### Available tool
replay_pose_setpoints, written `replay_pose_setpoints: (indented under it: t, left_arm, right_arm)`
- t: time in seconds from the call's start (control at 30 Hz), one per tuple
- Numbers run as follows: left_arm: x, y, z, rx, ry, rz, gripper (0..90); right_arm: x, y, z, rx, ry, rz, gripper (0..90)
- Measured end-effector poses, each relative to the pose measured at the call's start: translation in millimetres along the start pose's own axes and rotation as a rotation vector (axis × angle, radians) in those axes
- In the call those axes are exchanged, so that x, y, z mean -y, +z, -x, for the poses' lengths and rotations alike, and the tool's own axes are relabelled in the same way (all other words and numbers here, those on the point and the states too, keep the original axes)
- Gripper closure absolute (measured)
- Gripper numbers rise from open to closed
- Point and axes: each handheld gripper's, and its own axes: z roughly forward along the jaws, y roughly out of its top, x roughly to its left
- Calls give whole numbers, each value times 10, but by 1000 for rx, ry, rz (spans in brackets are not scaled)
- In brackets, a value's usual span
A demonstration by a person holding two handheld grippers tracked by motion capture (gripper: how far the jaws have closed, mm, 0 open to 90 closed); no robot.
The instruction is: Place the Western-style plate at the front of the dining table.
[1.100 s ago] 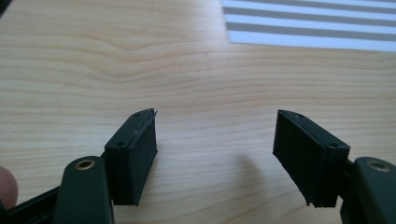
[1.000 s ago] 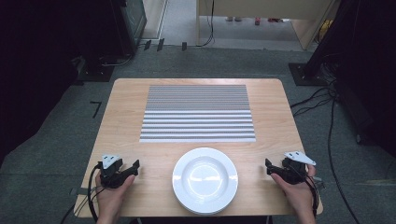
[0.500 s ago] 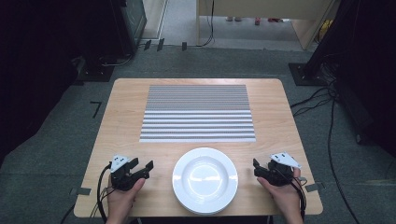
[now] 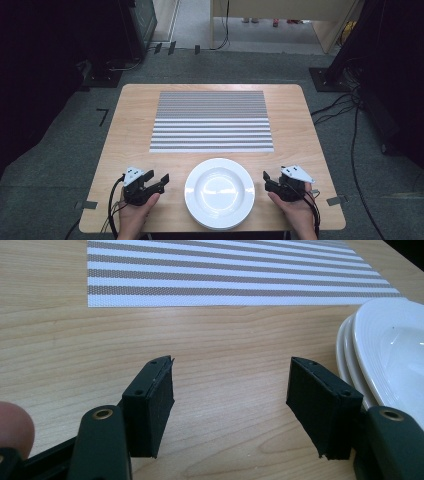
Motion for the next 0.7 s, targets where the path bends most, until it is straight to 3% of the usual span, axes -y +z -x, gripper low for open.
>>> replay_pose_setpoints:
  t: [0.07,0.33,0.43,0.47,0.57,0.7]
  left_arm:
    - [4,3,17,6,0,0,357]
    - [10,23,102,15,20,-1,361]
    - [9,35,135,27,22,-4,365]
    - [11,41,157,38,24,-5,373]
    - [9,41,176,56,21,-9,407]
    - [0,26,228,144,10,-21,469]
  right_arm:
    - [-4,-1,-9,-4,0,3,342]
    - [-7,-14,-31,-100,-7,3,400]
    - [-8,-23,-27,-141,11,-1,447]
    - [-2,-44,-36,-154,4,11,507]
    - [-6,-79,-61,-174,2,31,557]
    - [-7,-85,-92,-213,-6,29,600]
